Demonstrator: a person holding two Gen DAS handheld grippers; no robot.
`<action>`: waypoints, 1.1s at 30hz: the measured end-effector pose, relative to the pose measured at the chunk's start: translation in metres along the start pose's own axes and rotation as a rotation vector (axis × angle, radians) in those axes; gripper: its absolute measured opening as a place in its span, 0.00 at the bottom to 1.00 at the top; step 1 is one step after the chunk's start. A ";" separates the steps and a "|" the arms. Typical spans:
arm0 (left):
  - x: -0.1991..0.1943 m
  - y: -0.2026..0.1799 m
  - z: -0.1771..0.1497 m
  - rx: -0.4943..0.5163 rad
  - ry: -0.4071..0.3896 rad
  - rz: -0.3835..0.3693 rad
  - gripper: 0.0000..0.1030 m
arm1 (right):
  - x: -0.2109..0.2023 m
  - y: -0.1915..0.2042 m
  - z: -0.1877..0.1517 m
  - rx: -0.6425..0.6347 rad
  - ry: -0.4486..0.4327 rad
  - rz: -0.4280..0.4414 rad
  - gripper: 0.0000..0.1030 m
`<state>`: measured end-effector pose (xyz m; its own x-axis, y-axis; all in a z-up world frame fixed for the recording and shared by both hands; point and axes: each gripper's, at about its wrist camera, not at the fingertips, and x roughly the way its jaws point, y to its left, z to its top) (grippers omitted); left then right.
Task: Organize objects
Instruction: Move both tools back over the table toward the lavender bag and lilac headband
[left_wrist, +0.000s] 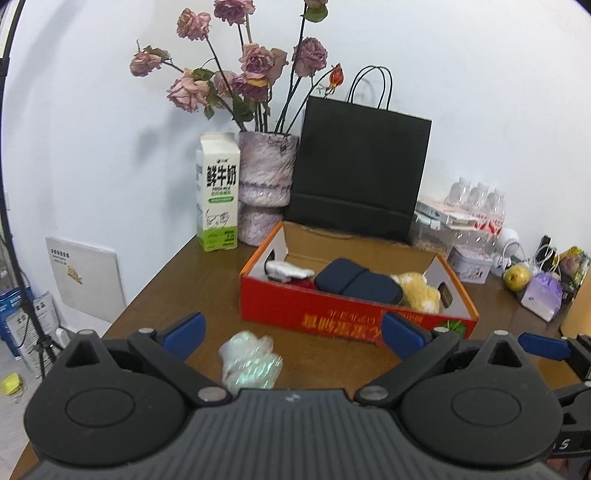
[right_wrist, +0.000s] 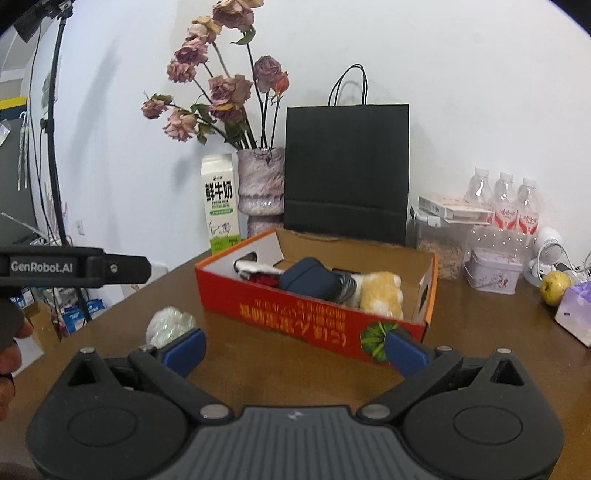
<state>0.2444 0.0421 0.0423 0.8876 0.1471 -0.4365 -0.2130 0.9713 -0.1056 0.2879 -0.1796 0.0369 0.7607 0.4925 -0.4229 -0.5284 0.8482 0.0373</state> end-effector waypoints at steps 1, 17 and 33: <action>-0.003 0.001 -0.004 0.001 0.007 0.004 1.00 | -0.003 0.000 -0.003 -0.003 0.003 0.000 1.00; -0.022 0.011 -0.069 0.022 0.157 0.053 1.00 | -0.038 -0.003 -0.060 -0.035 0.102 -0.017 1.00; 0.006 0.011 -0.112 0.031 0.319 0.067 1.00 | -0.035 -0.028 -0.095 0.021 0.159 -0.026 1.00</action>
<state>0.2021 0.0324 -0.0612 0.6985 0.1495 -0.6999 -0.2493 0.9675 -0.0421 0.2406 -0.2389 -0.0356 0.7040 0.4344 -0.5619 -0.4999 0.8651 0.0425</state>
